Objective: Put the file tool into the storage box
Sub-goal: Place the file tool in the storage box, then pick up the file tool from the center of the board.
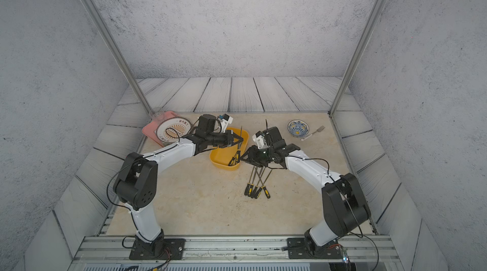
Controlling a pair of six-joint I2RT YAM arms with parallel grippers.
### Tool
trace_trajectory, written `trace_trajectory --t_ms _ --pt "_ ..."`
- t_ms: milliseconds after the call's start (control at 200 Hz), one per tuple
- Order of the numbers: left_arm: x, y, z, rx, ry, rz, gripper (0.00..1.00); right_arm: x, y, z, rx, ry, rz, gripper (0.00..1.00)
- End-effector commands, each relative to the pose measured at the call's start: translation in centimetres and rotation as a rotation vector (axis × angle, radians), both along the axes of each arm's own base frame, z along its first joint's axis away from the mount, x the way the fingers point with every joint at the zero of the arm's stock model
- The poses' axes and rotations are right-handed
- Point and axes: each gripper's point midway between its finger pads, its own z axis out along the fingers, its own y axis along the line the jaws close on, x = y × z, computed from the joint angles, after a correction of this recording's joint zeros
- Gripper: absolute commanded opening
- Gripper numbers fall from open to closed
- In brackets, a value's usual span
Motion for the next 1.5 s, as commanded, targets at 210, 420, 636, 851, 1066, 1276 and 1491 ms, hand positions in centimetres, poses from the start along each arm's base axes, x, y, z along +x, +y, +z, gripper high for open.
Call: trace_trajectory --t_ms 210,420,636,851,1066,1276,1491 --pt "4.0 4.1 -10.8 0.459 -0.005 0.072 0.0 -1.1 -1.3 0.4 -0.024 -0.048 -0.013 0.37" --pt "3.2 5.4 -13.7 0.557 0.031 0.086 0.21 -1.6 -1.9 -0.3 -0.051 -0.039 -0.022 0.37" --pt "2.8 4.4 -9.8 0.494 -0.011 0.09 0.45 -3.0 -4.7 -4.0 -0.234 0.051 -0.068 0.41" --pt "0.9 4.5 -6.2 0.408 -0.015 0.132 0.45 -5.9 -9.9 -9.3 -0.568 0.228 -0.097 0.44" --pt "-1.1 5.0 -5.7 0.368 0.007 0.136 0.45 -8.1 -11.7 -12.8 -0.698 0.324 -0.073 0.44" --pt "-1.2 5.0 -5.8 0.37 0.011 0.133 0.45 -9.1 -12.1 -14.3 -0.775 0.341 -0.03 0.43" --pt "-1.1 4.6 -5.8 0.354 0.022 0.124 0.45 -8.8 -10.3 -15.2 -0.782 0.325 0.016 0.43"
